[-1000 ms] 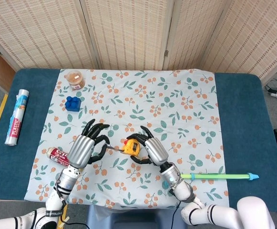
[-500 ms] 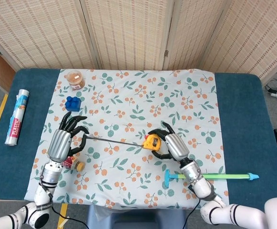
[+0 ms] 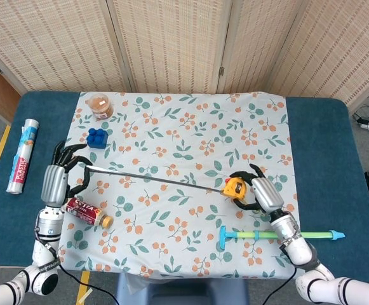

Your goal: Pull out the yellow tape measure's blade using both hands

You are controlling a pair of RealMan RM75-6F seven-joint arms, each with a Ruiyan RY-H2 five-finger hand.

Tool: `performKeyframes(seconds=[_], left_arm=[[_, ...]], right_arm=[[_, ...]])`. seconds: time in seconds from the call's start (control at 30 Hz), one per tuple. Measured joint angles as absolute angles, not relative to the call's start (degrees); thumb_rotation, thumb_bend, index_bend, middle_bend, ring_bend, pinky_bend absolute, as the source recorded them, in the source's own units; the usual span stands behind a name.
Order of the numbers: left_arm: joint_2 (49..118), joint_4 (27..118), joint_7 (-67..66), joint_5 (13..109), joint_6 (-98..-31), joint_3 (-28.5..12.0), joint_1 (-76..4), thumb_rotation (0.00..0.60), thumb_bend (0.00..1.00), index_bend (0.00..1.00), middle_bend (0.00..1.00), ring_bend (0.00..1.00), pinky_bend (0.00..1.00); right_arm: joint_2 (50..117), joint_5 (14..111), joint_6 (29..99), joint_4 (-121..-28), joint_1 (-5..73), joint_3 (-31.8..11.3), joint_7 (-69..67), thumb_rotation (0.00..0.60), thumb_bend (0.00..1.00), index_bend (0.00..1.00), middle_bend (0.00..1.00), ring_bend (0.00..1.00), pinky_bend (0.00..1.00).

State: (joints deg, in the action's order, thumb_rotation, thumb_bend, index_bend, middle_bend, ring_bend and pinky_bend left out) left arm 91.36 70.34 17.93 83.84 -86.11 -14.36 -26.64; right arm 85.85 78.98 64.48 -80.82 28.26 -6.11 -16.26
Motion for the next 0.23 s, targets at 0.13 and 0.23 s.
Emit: performKeyframes(seconds=[0.13, 0.23], left_arm=[[91.33, 68.92, 19.16, 83.62, -86.26, -14.64, -26.50, 0.600, 0.60, 0.51, 0.27, 0.21, 0.00], [91.37, 67.81, 19.86, 83.63, -86.34, -14.77, -26.56, 0.600, 0.60, 0.51, 0.27, 0.21, 0.00]], right_arm=[[84.39, 78.91, 64.20, -80.69, 27.31, -5.67, -17.81, 0.600, 0.35, 0.57, 0.47, 0.34, 0.02], [83.92, 78.94, 64.00, -80.26, 26.89, -5.56, -18.59, 0.600, 0.35, 0.57, 0.47, 0.34, 0.02]])
